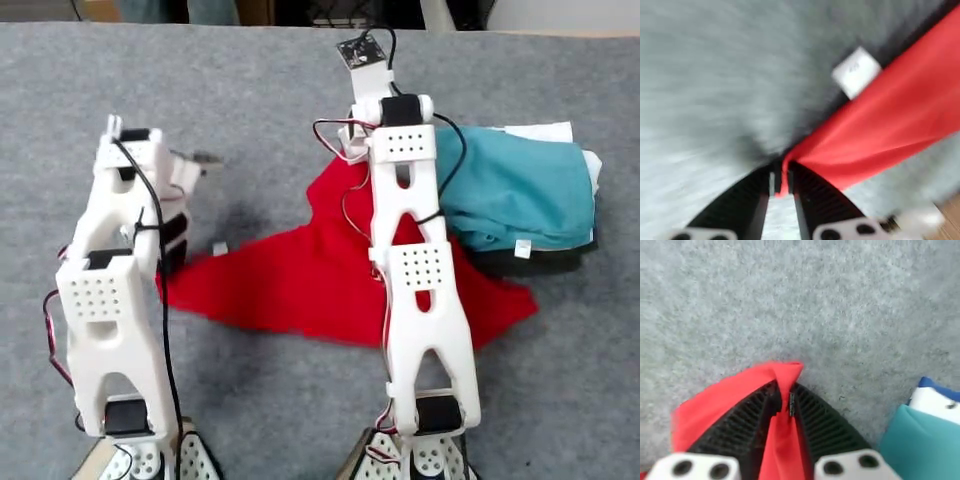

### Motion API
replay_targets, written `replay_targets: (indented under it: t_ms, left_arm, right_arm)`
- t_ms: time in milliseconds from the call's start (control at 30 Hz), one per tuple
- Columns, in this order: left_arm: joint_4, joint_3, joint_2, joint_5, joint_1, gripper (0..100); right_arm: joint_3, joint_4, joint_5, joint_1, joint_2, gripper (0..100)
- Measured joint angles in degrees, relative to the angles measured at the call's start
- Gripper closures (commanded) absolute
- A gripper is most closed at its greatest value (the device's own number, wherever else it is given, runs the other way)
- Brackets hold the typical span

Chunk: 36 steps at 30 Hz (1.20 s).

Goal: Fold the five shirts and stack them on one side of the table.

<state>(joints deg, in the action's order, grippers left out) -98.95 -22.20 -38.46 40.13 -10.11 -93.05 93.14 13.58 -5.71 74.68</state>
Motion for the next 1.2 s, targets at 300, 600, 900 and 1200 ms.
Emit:
replay_targets:
  t_ms: [300, 600, 900, 1200]
  left_arm:
    - [-0.1, -3.1, 24.9, -13.3, -1.1, 97]
    - [0.3, -12.7, 49.7, -29.8, -9.1, 97]
    - [0.3, -17.1, 74.8, -31.9, -16.5, 97]
    - [-1.1, -6.5, 86.8, -33.1, -14.0, 97]
  right_arm:
    - [0.0, -0.9, -7.6, -1.8, -16.1, 98.5]
    - [0.0, -5.0, -14.3, -6.7, -40.2, 98.5]
    - [-0.4, -8.0, -15.1, -11.5, -66.7, 98.5]
    - [5.5, -8.4, -15.1, -11.8, -72.7, 98.5]
